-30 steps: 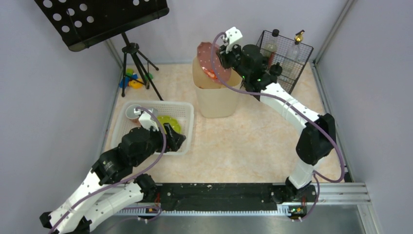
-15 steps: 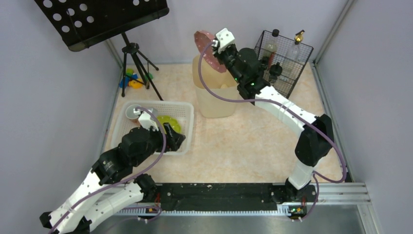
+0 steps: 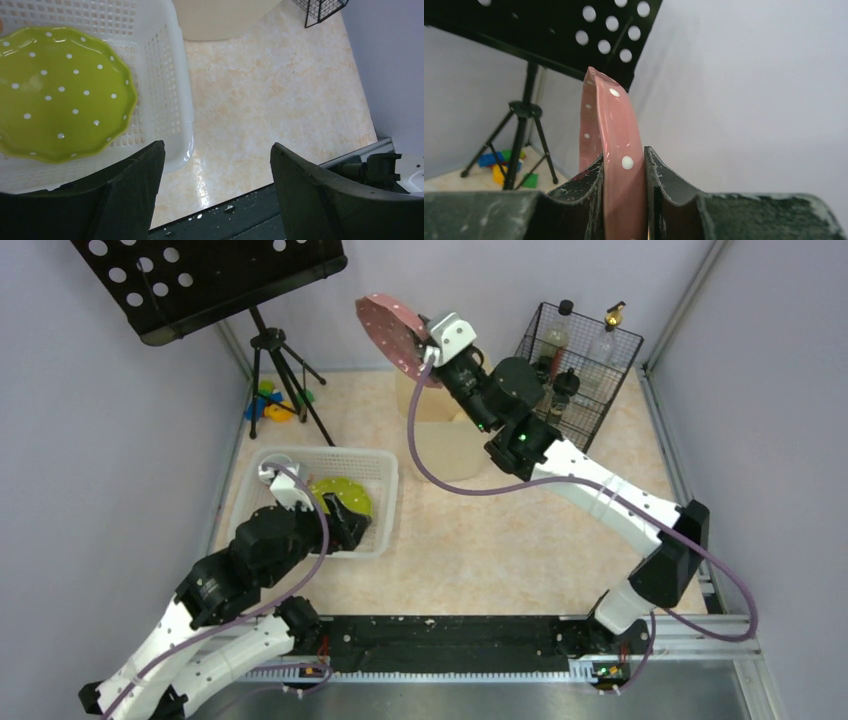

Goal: Clear the kitchen counter

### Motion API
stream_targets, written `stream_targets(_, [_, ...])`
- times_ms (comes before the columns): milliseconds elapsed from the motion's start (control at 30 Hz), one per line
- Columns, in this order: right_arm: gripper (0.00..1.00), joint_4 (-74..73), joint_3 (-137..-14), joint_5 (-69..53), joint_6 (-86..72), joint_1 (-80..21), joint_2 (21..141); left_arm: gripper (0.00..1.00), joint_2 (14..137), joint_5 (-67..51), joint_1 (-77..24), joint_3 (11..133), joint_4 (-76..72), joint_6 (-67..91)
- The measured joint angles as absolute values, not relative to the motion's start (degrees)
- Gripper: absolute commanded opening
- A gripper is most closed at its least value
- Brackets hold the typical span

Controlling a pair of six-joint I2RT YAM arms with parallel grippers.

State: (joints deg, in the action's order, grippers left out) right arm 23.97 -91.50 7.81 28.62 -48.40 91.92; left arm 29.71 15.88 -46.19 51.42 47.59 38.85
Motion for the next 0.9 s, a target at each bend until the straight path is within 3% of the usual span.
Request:
stream_targets(433, [0.0,17.72,-89.86,6.35,10.94,-50.46,79.96,0.93,22.55,16.62,-46.19,55.4,48.03,38.87])
stream_targets(900, [0.0,4.34,-80.95,0.58,-14.2,-50.48,76.66,0.92,18.22,17.93,-46.19,58.04,48.16,39.03])
